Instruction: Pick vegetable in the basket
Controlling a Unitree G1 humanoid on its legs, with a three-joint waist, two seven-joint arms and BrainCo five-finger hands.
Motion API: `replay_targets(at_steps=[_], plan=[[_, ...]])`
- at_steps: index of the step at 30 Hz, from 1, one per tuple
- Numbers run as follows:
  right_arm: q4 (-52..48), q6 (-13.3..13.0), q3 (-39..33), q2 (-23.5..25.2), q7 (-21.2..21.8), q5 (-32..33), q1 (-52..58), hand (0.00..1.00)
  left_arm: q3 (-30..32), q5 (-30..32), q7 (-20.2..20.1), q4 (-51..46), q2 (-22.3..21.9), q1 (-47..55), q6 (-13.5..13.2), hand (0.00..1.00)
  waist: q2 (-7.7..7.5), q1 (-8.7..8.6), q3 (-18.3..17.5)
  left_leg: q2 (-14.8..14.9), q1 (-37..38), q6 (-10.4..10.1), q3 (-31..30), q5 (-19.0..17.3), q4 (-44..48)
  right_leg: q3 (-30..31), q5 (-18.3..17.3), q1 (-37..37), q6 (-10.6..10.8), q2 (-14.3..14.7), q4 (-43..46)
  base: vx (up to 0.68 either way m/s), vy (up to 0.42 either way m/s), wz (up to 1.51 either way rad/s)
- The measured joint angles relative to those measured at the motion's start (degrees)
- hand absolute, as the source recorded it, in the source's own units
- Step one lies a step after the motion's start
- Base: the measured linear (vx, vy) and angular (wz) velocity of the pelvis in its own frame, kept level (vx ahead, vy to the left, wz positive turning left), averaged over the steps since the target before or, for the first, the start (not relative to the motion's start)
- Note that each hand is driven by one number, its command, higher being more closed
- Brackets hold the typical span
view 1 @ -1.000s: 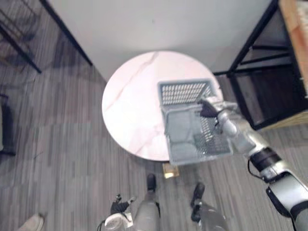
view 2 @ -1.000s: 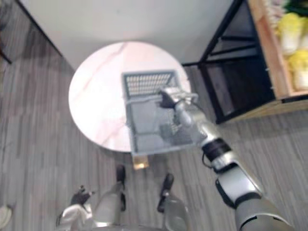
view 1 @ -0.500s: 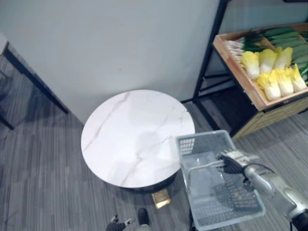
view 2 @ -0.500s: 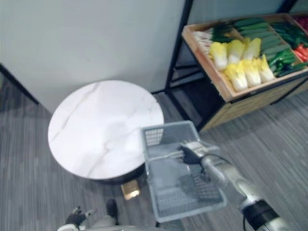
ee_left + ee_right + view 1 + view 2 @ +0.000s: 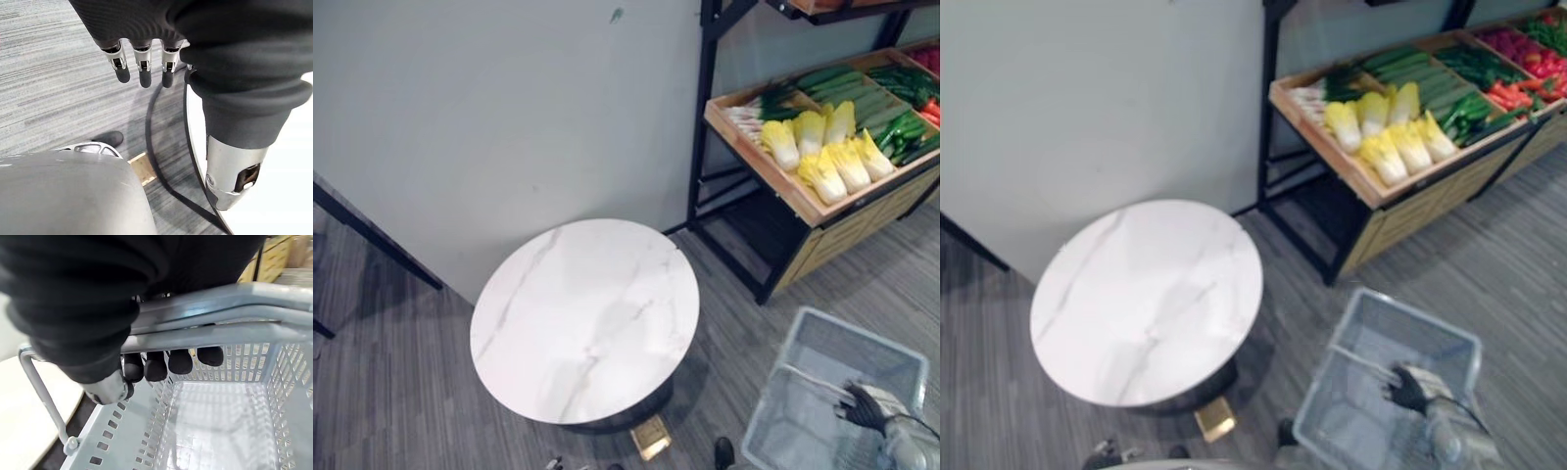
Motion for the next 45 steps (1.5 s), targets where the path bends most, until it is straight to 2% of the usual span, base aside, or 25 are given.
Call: replay_targets(at_steps=[3,7,12,14,16,17,19,20,22,23,24,25,27,29,30,32,33,34,36,38,40,42,43,44,45], plan=[[4.7,1.6,-4.0,1.4,-0.7,-0.1,1.2,1.0,0.0,0.4,0.1,0.6,-0.2,0.0,0.0,0.0,0.34,-0.16,-0.4,-0.1,0.1,0.0,0.0,-0.1,-0.2,-0.1,-0.1,0.1,-0.1,-0.1,0.0,0.0,0.0,0.0],[9.3,2.9,-7.4,2.6,-2.7,-0.1,2.1,1.0,0.2,0.4,0.2,1.5,-0.2,1.4,0.0,0.0,1.04,-1.42,-1.2,-0.3,0.9,0.0,-0.1,-0.2,-0.2,-0.2,-0.4,0.9,-0.4,-0.3,0.0,0.0,0.0,0.0],[13.9,4.4,-12.2,5.6,-4.2,0.0,2.5,1.0,0.2,0.3,0.3,1.5,-0.3,2.2,0.0,0.0,1.05,-1.44,-1.4,-0.5,1.1,0.4,-0.1,-0.6,0.0,-0.1,-0.7,1.3,-0.2,-0.7,0.4,0.0,0.0,0.0],[15.3,5.0,-13.7,7.1,-4.6,0.0,2.5,1.0,0.2,0.3,0.5,1.5,-0.3,2.3,0.0,0.0,0.67,-1.49,-1.1,-0.5,0.3,0.6,-0.3,-2.3,3.4,-0.1,-1.9,0.8,0.3,-1.2,2.7,0.01,0.03,0.04],[15.2,5.6,-14.7,8.1,-4.7,0.0,3.3,1.0,0.0,0.3,0.6,1.4,-0.3,2.4,0.0,0.0,0.36,-1.63,-0.9,0.1,-1.4,1.1,-0.5,-5.9,9.9,0.3,-4.3,-0.4,0.7,-1.9,6.9,-0.02,0.037,0.0],[14.3,5.7,-16.1,8.9,-5.0,0.1,4.0,1.0,-0.1,0.3,0.6,1.4,-0.3,2.5,0.0,0.0,0.28,-1.65,-0.9,0.4,-2.4,1.3,-0.5,-7.7,13.4,0.9,-5.2,-0.9,1.0,-2.2,8.9,-0.04,0.05,-0.14],[11.4,5.8,-17.5,10.4,-5.1,0.1,5.0,1.0,-0.7,0.3,0.6,1.4,0.0,2.1,0.0,0.0,0.04,-2.08,-0.8,0.6,-4.4,2.1,0.1,-9.5,17.5,2.3,-4.9,-2.3,2.0,-2.8,9.2,-0.04,0.088,-0.28],[8.9,6.1,-17.9,12.1,-5.4,0.1,5.0,1.0,-0.9,0.4,0.7,1.4,0.4,1.3,0.0,0.0,-0.54,-2.82,-0.5,0.6,-6.5,2.8,1.6,-10.5,19.9,3.7,-3.8,-4.4,3.7,-3.0,9.0,-0.08,0.132,-0.57],[4.9,6.4,-17.3,15.4,-5.8,0.1,5.1,1.0,-1.9,0.5,0.8,1.1,2.1,-0.3,-0.1,0.0,-2.32,-3.03,0.6,0.7,-9.0,4.3,5.7,-11.4,22.4,6.9,-2.8,-6.5,6.3,-3.2,5.5,-0.15,0.136,-0.91],[3.4,6.5,-15.5,16.5,-6.3,0.2,4.1,1.0,-1.6,1.4,0.9,0.7,2.2,-0.9,-0.1,0.0,-0.84,-2.94,1.3,2.8,-9.8,6.1,9.2,-11.0,20.7,5.5,-5.0,-6.3,5.5,-2.8,2.4,-0.18,0.114,-1.22],[3.0,6.5,-14.8,17.0,-6.7,0.4,1.7,1.0,-1.3,2.0,1.0,0.4,2.2,-2.3,-0.2,0.0,0.02,-2.62,4.1,5.0,-9.4,6.7,11.7,-11.0,20.9,0.8,-5.5,-9.5,0.6,-1.9,12.9,-0.23,0.157,-1.7],[2.9,6.1,-13.4,17.0,-6.7,0.8,-1.1,1.0,-0.6,2.3,1.0,-1.1,3.3,-2.9,-0.7,0.0,-0.7,-2.81,7.4,6.6,-6.8,7.0,15.2,-10.1,19.5,-6.0,-8.7,-12.0,-4.4,-3.1,31.9,-0.13,0.155,-1.45],[2.9,6.1,-11.2,16.9,-6.5,0.8,-2.4,1.0,-1.8,2.3,0.7,-1.3,4.7,-2.2,-0.6,0.0,-2.57,-2.22,7.4,6.8,-4.7,7.3,20.3,-9.6,18.5,-9.5,-9.5,-9.7,-5.4,-6.3,41.9,-0.1,0.102,-1.31],[2.9,6.1,-9.8,16.7,-6.5,0.6,-3.4,1.0,-2.2,2.3,0.6,-1.3,5.0,-2.5,-0.5,0.0,-3.52,-1.28,6.9,7.9,-4.3,7.3,24.0,-9.6,18.8,-10.0,-9.5,-6.3,-5.4,-9.0,44.2,-0.09,0.011,-1.26],[2.9,6.1,-8.6,16.5,-6.1,0.6,-4.1,1.0,-2.2,2.3,0.6,-1.4,5.0,-2.8,-0.5,0.0,-3.76,-1.05,6.8,9.0,-4.6,7.2,25.9,-9.5,19.6,-10.1,-9.0,-3.5,-5.3,-11.0,43.4,-0.1,-0.041,-1.19],[2.5,6.2,-7.1,16.4,-5.8,0.6,-4.7,1.0,-2.1,2.2,0.5,-1.6,5.1,-2.8,-0.5,0.0,-4.34,-0.91,6.2,11.1,-5.9,7.2,28.3,-9.6,22.4,-10.5,-7.0,0.3,-3.3,-13.0,37.9,-0.12,-0.177,-0.83],[1.9,6.3,-6.1,16.3,-5.4,0.6,-4.7,1.0,-2.0,2.1,0.5,-1.8,5.5,-2.8,-0.5,0.0,-5.15,-0.74,5.5,12.1,-7.2,7.5,29.4,-9.8,24.3,-10.5,-4.0,1.8,-1.5,-13.6,32.2,-0.15,-0.337,-0.83],[1.7,6.5,-4.8,15.6,-4.9,0.6,-5.1,1.0,-1.7,2.1,0.5,-1.9,5.0,-3.0,-0.3,0.0,-4.43,-0.53,4.9,14.0,-9.1,7.1,30.2,-9.3,26.3,-12.1,-6.9,3.3,2.8,-11.5,25.1,-0.13,-0.312,-0.87],[1.6,6.6,-3.0,13.9,-4.8,0.6,-6.3,1.0,-1.5,2.1,0.3,-2.2,3.7,-3.0,-0.4,0.0,-2.4,0.85,4.5,17.0,-10.4,6.7,31.8,-7.7,27.3,-14.0,-8.5,4.5,5.0,-9.1,16.2,-0.12,-0.337,-1.15],[1.5,6.7,-1.7,12.5,-4.7,0.6,-7.2,1.0,-1.4,2.1,0.4,-2.3,2.6,-2.9,-0.1,0.0,-0.82,1.51,4.4,19.2,-9.9,5.9,33.8,-7.2,29.1,-14.5,-10.0,5.3,5.5,-7.5,12.0,-0.09,-0.299,-0.87],[1.1,6.7,-1.6,11.7,-4.7,0.6,-6.5,1.0,-0.6,2.1,0.6,-2.4,1.1,-2.7,0.0,0.0,0.94,1.4,4.7,21.9,-8.3,5.2,34.2,-6.3,30.1,-14.6,-10.2,7.5,5.3,-5.2,9.7,-0.02,-0.2,-0.34],[-0.2,6.6,-1.5,11.8,-4.7,0.6,-4.2,1.0,-0.5,2.3,0.8,-2.5,0.3,-2.2,0.0,0.0,1.88,0.68,4.7,25.1,-5.9,3.7,32.3,-4.3,32.2,-15.0,-11.4,10.9,3.8,-3.2,8.9,-0.01,-0.176,-0.12],[-0.6,6.5,-1.5,11.9,-4.7,0.6,-3.7,1.0,-0.5,2.4,0.8,-2.5,0.3,-2.0,0.0,0.0,1.83,0.51,4.7,25.4,-5.5,3.6,31.3,-3.4,32.7,-14.7,-11.7,11.5,3.6,-3.0,9.1,-0.03,-0.128,-0.29],[-0.8,6.1,-1.5,11.9,-4.8,0.6,-3.4,1.0,-0.5,2.4,0.8,-2.5,0.4,-1.5,0.0,0.0,1.47,0.29,4.7,25.1,-5.1,3.3,27.3,-1.0,33.4,-13.7,-12.2,12.0,3.3,-3.1,9.4,-0.06,-0.154,-0.61],[-1.0,6.0,-1.5,11.9,-5.0,0.6,-3.7,1.0,-0.3,2.4,0.8,-2.5,0.5,-1.0,0.0,0.0,1.08,0.43,4.8,23.7,-5.4,3.3,20.4,2.2,34.1,-11.3,-12.4,11.6,3.0,-3.6,9.8,-0.05,-0.133,-0.79]])
